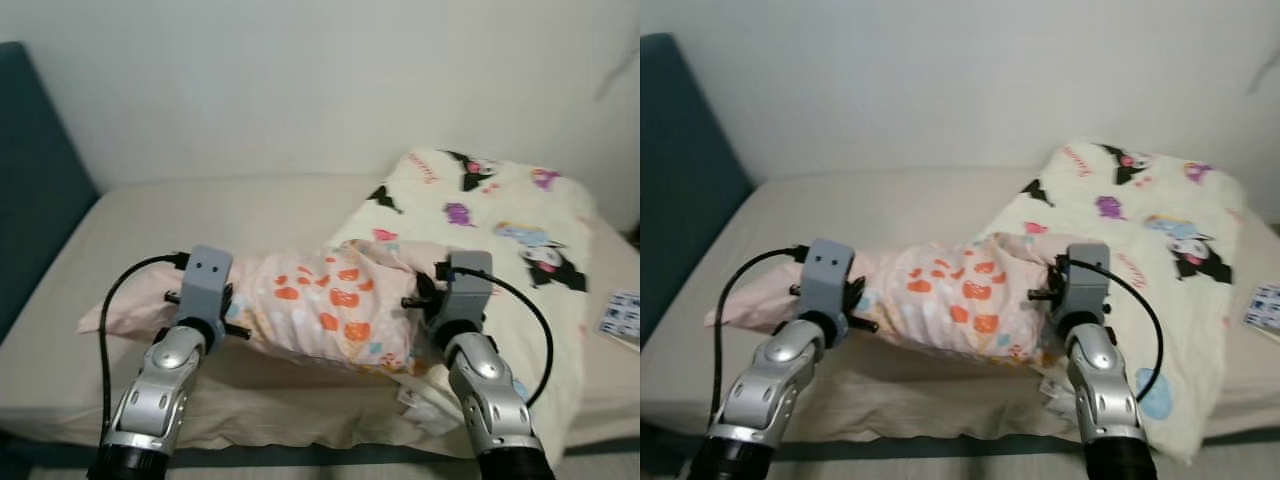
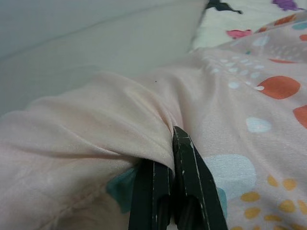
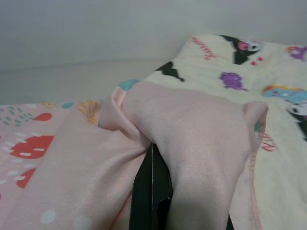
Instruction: Clean up the room
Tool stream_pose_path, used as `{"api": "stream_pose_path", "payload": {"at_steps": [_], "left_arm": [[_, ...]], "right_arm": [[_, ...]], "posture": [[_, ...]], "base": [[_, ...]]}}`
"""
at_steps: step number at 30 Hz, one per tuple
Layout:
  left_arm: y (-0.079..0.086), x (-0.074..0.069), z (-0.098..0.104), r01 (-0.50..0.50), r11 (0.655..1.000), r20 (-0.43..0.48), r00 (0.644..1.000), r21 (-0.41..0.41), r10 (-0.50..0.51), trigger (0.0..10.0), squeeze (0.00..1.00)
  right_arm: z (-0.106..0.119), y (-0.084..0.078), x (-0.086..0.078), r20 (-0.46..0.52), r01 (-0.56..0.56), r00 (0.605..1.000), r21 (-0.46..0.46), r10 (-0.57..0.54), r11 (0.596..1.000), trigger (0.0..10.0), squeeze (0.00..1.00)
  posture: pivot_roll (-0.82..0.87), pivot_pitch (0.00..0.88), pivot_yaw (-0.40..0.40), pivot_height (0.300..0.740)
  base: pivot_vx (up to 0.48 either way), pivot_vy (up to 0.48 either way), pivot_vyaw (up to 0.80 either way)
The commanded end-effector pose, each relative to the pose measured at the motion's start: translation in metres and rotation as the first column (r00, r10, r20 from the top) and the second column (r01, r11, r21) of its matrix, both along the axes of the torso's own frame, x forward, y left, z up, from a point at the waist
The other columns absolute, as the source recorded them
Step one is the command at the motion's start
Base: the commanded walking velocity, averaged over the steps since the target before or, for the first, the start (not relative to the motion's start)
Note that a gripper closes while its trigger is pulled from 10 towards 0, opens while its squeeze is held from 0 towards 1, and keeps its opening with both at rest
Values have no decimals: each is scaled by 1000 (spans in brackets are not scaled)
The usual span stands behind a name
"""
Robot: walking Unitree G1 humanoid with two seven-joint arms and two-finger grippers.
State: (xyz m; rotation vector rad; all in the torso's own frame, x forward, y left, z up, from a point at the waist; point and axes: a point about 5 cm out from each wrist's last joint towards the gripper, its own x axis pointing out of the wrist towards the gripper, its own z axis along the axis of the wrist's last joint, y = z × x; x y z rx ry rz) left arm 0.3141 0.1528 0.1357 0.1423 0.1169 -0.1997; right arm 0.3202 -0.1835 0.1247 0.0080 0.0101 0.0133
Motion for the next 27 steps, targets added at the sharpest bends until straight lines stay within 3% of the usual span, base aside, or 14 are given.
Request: {"api": "stream_pose_path", "payload": {"at_steps": [1,15,18,27], "left_arm": [[-3,2,8,21,1000,46,999,-5,-21,10000,0],[-5,4,9,30,999,52,998,17,-31,10000,0],[-1,4,2,-23,999,21,1000,37,22,10000,0],[0,1,-1,-30,999,12,999,23,30,10000,0]], "right_arm": [[13,7,2,73,-24,997,0,24,1000,10000,0],[12,4,0,77,-10,997,6,10,1000,10000,0],[7,10,1,38,-56,998,-8,56,998,10000,0],[0,17,1,-1,-99,995,-23,99,995,10000,0]], "posture": [[-29,109,23,740],[-27,117,19,740],[-29,122,15,740],[-18,170,5,740]], "base": [[0,0,0],[0,0,0],[0,0,0],[0,0,0]]}}
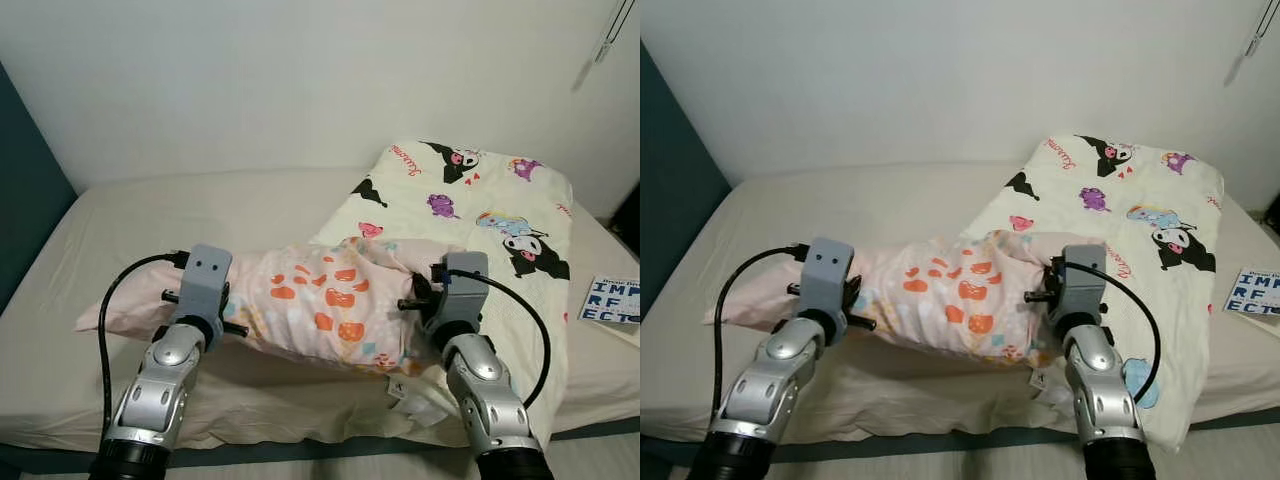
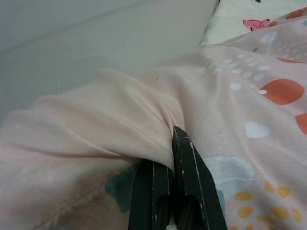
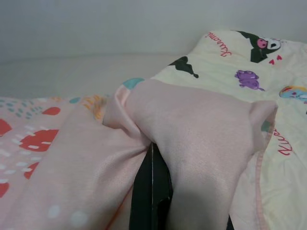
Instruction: Clean up the room
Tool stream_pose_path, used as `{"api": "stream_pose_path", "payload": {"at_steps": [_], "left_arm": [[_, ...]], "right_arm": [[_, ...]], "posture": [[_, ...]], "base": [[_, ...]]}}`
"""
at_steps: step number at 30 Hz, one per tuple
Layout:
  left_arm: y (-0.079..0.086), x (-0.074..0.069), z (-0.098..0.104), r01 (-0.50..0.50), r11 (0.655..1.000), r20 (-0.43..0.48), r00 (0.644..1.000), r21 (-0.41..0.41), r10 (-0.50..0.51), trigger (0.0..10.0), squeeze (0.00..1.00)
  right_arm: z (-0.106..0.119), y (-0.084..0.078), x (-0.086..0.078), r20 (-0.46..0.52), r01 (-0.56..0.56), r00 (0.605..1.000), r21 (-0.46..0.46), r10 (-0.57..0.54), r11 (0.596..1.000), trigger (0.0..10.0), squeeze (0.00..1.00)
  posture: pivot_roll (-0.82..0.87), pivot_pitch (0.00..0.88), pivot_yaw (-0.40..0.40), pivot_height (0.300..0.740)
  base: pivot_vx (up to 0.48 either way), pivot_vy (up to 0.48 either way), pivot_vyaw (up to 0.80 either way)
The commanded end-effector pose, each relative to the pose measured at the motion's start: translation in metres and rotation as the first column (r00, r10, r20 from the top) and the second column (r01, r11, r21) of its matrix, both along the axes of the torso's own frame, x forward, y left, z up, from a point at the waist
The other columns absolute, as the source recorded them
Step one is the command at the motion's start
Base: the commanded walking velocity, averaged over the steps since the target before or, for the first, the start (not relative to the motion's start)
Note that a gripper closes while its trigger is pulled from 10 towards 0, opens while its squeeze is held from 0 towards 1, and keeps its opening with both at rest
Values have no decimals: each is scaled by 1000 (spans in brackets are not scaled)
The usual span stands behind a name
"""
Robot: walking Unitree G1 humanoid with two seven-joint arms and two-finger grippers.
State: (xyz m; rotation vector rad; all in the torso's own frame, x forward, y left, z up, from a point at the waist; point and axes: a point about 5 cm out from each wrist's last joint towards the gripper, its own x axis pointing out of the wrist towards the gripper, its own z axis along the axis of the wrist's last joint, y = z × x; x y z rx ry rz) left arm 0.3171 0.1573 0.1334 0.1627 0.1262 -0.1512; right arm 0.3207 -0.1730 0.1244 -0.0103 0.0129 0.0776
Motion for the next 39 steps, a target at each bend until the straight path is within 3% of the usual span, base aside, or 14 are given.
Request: {"api": "stream_pose_path", "payload": {"at_steps": [1,9,16,39], "left_arm": [[-4,-3,2,17,1000,17,1000,5,-17,10000,0],[-8,-6,6,33,999,50,998,-35,-31,10000,0],[-10,-6,6,36,998,49,998,-49,-34,10000,0],[-7,-8,0,15,999,32,999,-35,-14,10000,0]], "right_arm": [[1,8,0,2,-38,999,-7,38,999,10000,0],[1,16,-1,-2,-60,998,-6,60,998,10000,0],[-1,17,-2,-9,-66,998,-7,66,998,10000,0],[0,14,-2,-11,-71,997,-11,71,997,10000,0]], "posture": [[-17,182,6,740],[-12,254,6,740],[-16,245,4,740],[-27,229,-12,740]], "base": [[0,0,0],[60,0,0],[476,0,0],[0,0,0]]}}
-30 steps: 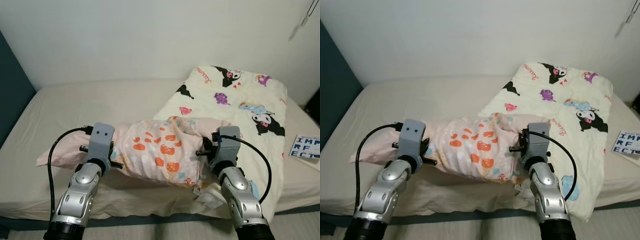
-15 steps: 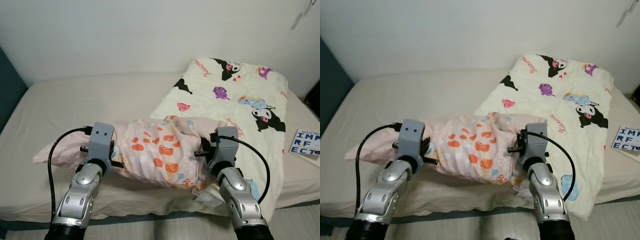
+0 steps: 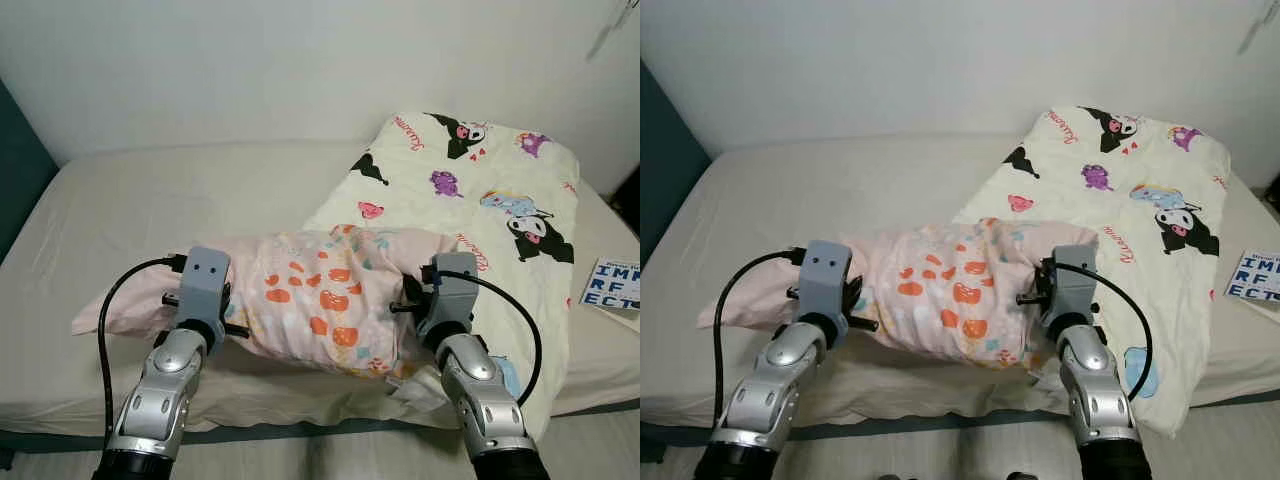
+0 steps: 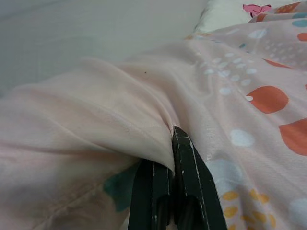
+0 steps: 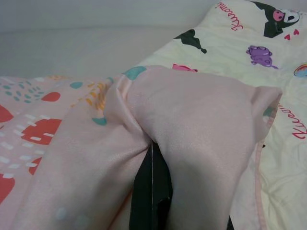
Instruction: Clean up the room
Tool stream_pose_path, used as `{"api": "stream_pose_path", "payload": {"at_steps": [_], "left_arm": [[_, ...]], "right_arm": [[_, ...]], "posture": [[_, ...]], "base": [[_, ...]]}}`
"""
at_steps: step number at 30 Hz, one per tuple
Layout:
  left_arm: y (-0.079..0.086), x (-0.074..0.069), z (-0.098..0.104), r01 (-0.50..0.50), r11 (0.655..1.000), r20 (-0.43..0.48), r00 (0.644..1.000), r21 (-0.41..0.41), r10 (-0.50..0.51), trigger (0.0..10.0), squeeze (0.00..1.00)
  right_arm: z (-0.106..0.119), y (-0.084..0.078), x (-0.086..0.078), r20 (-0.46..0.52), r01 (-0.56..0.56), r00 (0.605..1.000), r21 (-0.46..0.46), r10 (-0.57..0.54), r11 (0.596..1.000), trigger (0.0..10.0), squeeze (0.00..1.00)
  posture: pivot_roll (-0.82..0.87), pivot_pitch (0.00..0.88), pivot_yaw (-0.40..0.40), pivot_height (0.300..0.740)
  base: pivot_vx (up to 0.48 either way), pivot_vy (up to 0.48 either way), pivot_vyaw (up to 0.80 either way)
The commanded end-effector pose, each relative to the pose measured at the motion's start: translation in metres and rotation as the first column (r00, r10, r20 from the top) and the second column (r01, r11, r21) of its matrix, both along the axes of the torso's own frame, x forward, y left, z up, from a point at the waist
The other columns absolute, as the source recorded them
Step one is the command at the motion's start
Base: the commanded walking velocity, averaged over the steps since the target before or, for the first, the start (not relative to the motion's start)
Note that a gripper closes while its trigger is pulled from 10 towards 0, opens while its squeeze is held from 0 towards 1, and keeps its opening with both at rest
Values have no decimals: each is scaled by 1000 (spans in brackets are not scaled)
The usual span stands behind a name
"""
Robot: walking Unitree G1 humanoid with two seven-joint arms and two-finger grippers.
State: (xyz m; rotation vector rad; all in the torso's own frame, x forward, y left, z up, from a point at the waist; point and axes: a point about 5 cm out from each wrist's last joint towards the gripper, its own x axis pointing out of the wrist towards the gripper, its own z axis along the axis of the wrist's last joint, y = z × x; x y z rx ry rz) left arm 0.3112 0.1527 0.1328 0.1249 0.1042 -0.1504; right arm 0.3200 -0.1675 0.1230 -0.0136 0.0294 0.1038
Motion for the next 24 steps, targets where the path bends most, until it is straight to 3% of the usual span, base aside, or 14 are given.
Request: {"api": "stream_pose_path", "payload": {"at_steps": [1,18,24], "left_arm": [[-2,-2,1,17,1000,14,1000,12,-17,10000,0],[-5,-2,4,63,998,42,997,11,-63,10000,0],[-7,-2,6,84,996,50,995,2,-84,10000,0]], "right_arm": [[1,9,-1,7,-46,999,-7,46,999,10000,0],[0,7,-3,14,-41,999,-4,41,999,10000,0],[0,7,-4,17,-38,999,0,38,999,10000,0]], "posture": [[-27,226,-12,740],[-30,207,-3,740],[-30,201,0,740]], "base": [[0,0,0],[0,0,0],[0,308,0]]}}
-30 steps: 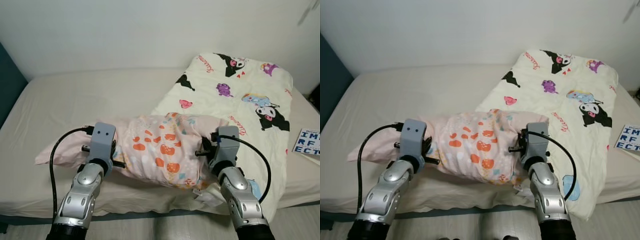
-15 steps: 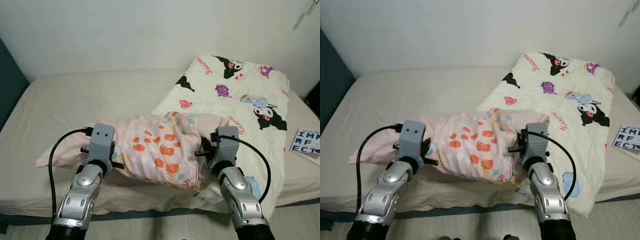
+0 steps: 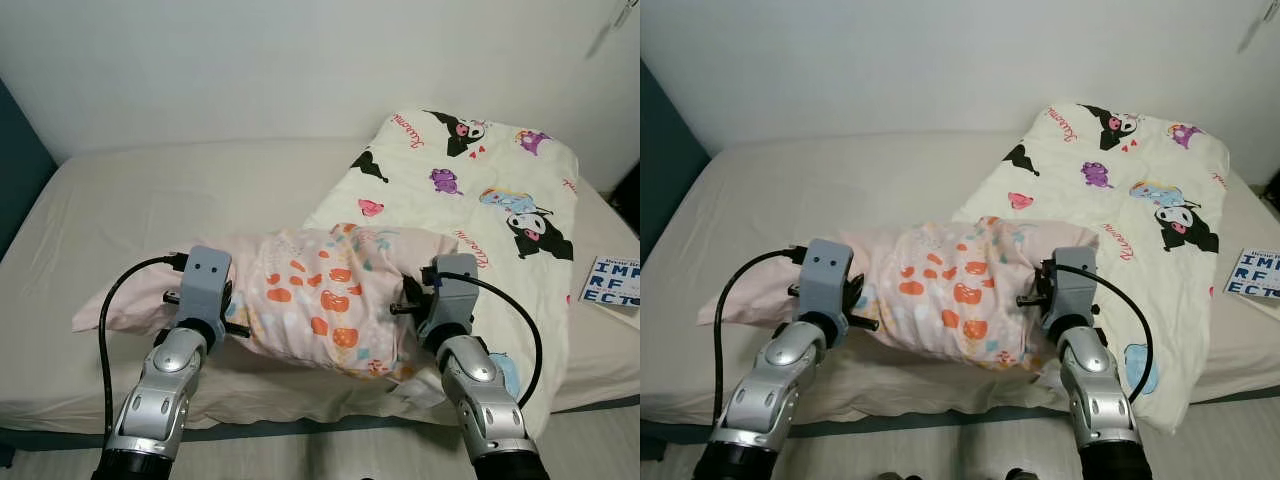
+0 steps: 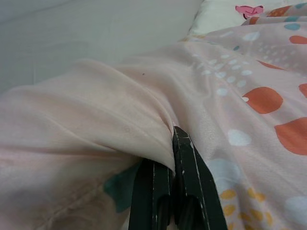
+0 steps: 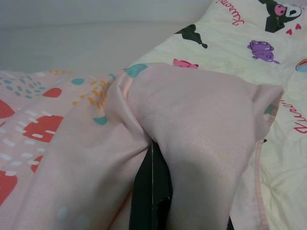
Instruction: Clean up the room
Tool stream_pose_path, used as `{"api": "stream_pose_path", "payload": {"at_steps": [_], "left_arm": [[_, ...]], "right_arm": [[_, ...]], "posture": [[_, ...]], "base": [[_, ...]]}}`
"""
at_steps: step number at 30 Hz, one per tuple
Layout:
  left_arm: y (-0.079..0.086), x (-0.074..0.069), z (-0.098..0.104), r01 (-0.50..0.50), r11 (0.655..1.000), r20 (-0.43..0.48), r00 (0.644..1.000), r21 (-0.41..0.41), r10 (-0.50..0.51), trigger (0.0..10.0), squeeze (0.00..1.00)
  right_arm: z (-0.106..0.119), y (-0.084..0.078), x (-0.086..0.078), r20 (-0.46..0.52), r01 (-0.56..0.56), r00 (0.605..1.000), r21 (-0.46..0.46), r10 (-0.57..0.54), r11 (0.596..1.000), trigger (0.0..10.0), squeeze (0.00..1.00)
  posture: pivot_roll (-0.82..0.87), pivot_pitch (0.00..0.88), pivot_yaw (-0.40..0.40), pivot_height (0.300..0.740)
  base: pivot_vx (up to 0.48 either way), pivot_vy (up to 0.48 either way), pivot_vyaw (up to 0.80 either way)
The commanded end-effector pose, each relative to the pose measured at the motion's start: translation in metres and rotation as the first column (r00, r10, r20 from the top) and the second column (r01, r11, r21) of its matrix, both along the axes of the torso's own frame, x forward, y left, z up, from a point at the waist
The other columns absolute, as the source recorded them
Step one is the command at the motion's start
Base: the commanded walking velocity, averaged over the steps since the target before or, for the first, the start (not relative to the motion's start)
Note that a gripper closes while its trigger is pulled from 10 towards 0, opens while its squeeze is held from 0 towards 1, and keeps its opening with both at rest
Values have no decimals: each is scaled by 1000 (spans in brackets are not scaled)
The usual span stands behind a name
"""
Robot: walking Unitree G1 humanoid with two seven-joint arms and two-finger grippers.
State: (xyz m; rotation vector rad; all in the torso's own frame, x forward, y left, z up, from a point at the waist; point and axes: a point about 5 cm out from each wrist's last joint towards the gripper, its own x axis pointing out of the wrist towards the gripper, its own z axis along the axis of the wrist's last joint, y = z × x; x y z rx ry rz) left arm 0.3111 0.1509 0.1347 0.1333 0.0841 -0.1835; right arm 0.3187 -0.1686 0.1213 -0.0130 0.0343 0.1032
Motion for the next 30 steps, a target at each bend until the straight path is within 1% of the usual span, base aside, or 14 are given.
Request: {"api": "stream_pose_path", "payload": {"at_steps": [1,12,30], "left_arm": [[-6,-2,4,49,999,32,998,-5,-49,10000,0],[-7,0,8,66,998,47,997,-20,-65,10000,0],[-6,1,10,74,997,54,996,-10,-73,10000,0]], "right_arm": [[2,8,-3,22,-38,999,0,38,999,10000,0],[2,8,-2,26,-35,999,6,34,999,10000,0],[2,8,-3,27,-30,999,12,30,999,10000,0]], "posture": [[-30,201,0,740],[-28,201,5,740],[-22,202,12,740]], "base": [[0,379,0],[0,433,0],[0,480,0]]}}
